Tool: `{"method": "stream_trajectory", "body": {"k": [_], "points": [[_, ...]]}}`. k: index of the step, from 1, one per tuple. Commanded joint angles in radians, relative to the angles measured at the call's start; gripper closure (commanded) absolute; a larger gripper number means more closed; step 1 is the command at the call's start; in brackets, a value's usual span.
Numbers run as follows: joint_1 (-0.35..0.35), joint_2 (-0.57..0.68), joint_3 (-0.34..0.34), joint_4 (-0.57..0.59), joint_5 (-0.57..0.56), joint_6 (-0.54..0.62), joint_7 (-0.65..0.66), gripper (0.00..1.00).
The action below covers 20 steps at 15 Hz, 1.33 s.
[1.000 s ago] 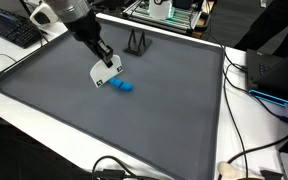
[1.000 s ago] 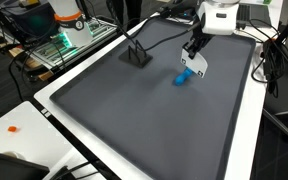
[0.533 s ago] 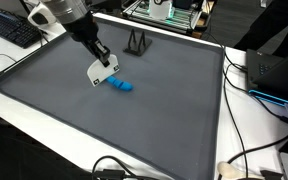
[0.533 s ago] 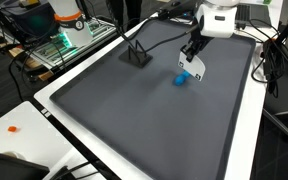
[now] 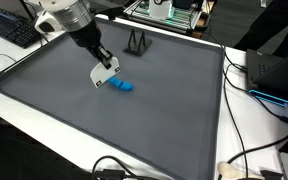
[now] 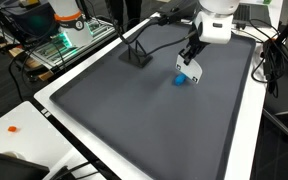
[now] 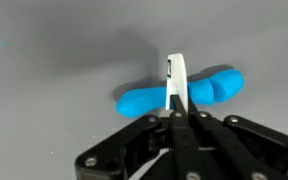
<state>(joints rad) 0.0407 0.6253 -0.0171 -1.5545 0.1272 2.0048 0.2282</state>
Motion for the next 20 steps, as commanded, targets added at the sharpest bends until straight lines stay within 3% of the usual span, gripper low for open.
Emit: {"method": "stream_trajectory", "body": {"k": [1, 13, 20], "points": [[0.007, 0.01, -0.002, -0.011, -0.026, 0.016, -0.008, 0.99], [0.034, 0.042, -0.009, -0.032, -0.099, 0.051, 0.007, 0.99], [-0.011, 0.044, 0.022, -0.025, 0.018, 0.007, -0.004, 0.99]]}}
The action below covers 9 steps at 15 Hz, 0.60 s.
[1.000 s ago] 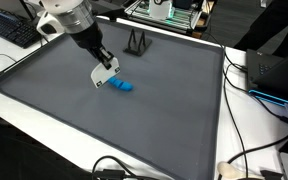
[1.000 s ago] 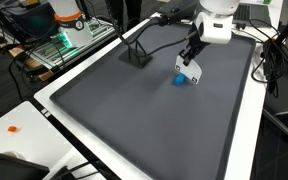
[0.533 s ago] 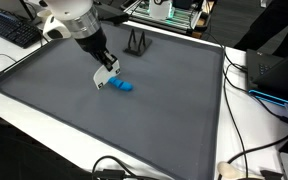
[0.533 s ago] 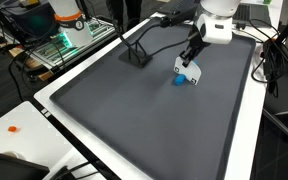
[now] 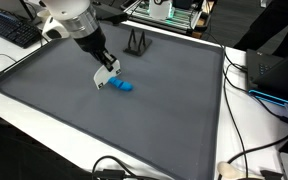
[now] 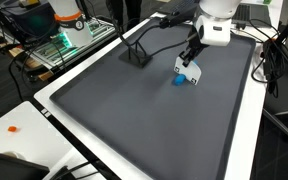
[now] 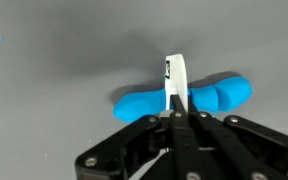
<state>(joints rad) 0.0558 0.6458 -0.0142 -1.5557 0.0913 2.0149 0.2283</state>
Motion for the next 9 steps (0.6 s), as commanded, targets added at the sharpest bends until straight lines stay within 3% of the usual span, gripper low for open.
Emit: {"method": "stream_trajectory", "body": {"k": [1, 9], "points": [[-0.028, 0.02, 0.019, -0.029, 0.063, 0.001, -0.004, 0.99], [-0.023, -0.002, 0.034, -0.054, 0.079, 0.012, -0.024, 0.99]]}}
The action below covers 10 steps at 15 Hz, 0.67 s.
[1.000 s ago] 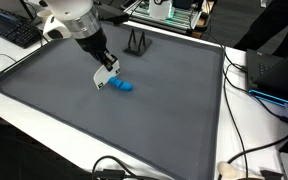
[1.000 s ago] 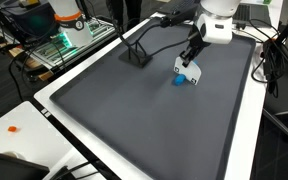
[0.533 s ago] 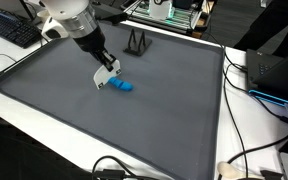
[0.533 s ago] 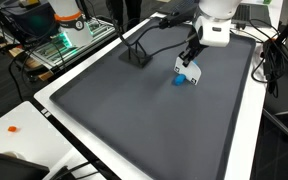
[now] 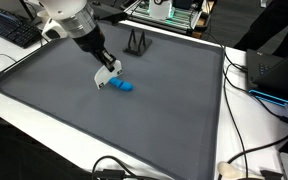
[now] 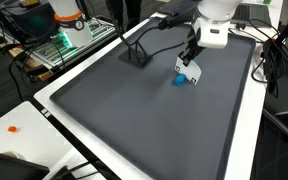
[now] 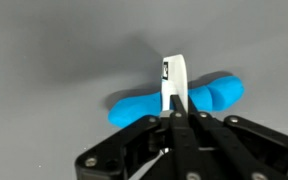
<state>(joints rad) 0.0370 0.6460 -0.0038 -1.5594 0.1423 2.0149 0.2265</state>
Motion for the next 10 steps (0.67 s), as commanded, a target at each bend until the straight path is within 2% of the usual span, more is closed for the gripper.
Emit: {"method": "stream_trajectory", "body": {"k": [1, 10], "points": [[-0.003, -0.005, 0.026, -0.053, 0.029, 0.012, -0.025, 0.99], [0.015, -0.032, 0.012, -0.059, -0.015, 0.012, -0.013, 0.99]]}}
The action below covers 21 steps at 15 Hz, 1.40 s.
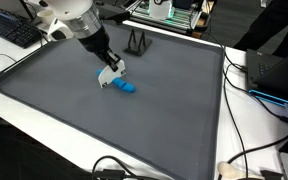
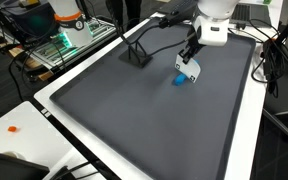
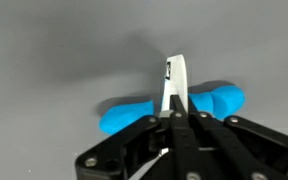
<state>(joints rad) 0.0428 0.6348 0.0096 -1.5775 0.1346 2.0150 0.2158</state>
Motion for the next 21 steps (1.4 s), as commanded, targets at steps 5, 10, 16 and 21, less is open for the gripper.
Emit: {"method": "stream_trajectory", "body": {"k": [5, 10, 16, 21], "points": [[0.021, -0.04, -0.008, -0.035, -0.031, 0.001, 0.006, 0.99], [0.028, -0.068, -0.024, -0.034, -0.078, -0.001, 0.016, 0.99], [0.024, -0.083, -0.047, -0.029, -0.134, 0.008, 0.021, 0.99], [0.021, -0.065, -0.044, -0.028, -0.132, 0.003, 0.014, 0.99]]}}
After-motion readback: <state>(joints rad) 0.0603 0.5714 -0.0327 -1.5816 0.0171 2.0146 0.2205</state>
